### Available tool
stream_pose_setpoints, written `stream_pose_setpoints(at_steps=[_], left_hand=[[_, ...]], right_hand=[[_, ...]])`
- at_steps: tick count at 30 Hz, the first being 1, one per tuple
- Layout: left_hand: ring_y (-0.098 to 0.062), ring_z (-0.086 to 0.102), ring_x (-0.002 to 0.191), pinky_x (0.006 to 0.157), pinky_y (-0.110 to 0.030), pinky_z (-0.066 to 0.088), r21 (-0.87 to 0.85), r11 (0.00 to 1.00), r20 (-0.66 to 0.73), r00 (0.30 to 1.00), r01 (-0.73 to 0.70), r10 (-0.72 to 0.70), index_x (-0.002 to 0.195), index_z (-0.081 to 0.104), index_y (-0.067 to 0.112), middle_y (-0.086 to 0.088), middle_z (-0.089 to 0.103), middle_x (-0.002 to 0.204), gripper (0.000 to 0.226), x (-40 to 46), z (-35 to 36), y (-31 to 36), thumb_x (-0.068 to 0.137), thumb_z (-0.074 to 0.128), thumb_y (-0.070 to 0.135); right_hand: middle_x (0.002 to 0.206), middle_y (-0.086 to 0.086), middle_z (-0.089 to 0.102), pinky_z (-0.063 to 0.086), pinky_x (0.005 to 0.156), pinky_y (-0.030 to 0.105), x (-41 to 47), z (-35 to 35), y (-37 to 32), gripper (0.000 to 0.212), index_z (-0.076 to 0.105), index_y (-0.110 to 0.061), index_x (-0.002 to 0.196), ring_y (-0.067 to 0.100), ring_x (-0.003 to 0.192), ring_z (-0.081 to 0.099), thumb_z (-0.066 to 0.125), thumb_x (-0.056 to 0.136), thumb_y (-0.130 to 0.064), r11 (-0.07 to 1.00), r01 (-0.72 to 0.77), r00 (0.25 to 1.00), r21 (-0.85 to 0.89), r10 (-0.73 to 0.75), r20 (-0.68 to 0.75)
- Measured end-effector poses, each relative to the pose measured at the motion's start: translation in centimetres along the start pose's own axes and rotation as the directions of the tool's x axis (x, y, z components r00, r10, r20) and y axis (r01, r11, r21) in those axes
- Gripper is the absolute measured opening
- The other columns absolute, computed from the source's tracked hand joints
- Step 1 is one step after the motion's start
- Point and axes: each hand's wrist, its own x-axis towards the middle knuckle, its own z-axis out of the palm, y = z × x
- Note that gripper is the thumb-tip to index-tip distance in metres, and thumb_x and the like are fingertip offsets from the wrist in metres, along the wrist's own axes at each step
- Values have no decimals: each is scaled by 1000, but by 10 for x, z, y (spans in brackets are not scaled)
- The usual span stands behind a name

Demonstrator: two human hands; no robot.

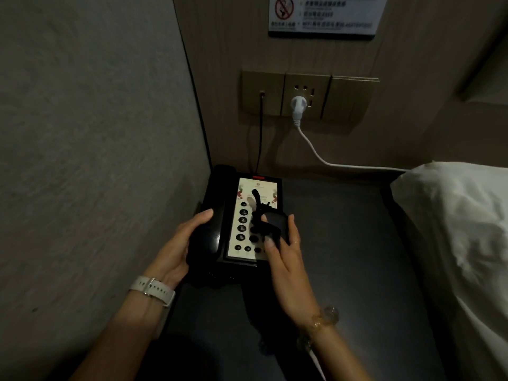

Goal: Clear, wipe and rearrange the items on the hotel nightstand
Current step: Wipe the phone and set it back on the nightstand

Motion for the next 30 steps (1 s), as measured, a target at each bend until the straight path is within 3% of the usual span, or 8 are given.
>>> stream_pose_setpoints(at_steps=[4,7,12,18,30], left_hand=[[-30,66,110,96,-42,48,-28,1000,3,1000,4,-4,119,68,9,-17,68,121,43,16,-11,4,85,63,36],[-30,65,113,99,-42,47,-18,1000,-12,1000,-13,13,125,64,12,-14,68,122,47,29,-18,5,87,63,40],[-31,62,117,106,-48,44,17,1000,-106,994,-24,26,131,56,12,-14,65,126,62,53,-30,5,82,69,47],[-25,65,115,109,-45,41,67,996,-69,995,-65,69,125,64,16,-9,69,122,53,75,-32,4,82,67,48],[-20,69,107,99,-38,47,76,996,-107,993,-37,45,117,69,22,-5,72,116,48,98,-34,3,80,68,53]], right_hand=[[158,-6,26,24,120,37,14,7,0,43,40,-32,145,10,145,27,37,102,-36,959,-147,989,240,142,39],[153,-7,37,32,116,36,25,10,2,47,35,-28,148,8,136,41,37,102,-37,931,-185,983,315,169,78],[150,-5,43,31,117,40,40,16,9,49,31,-26,150,12,137,42,36,103,-36,903,-234,971,362,197,136],[157,-8,30,25,120,41,59,14,23,52,28,-27,151,11,143,30,36,102,-41,909,-244,969,338,212,129],[148,-12,42,31,117,38,78,10,29,55,24,-33,152,7,135,41,40,100,-42,886,-279,959,371,236,156]])
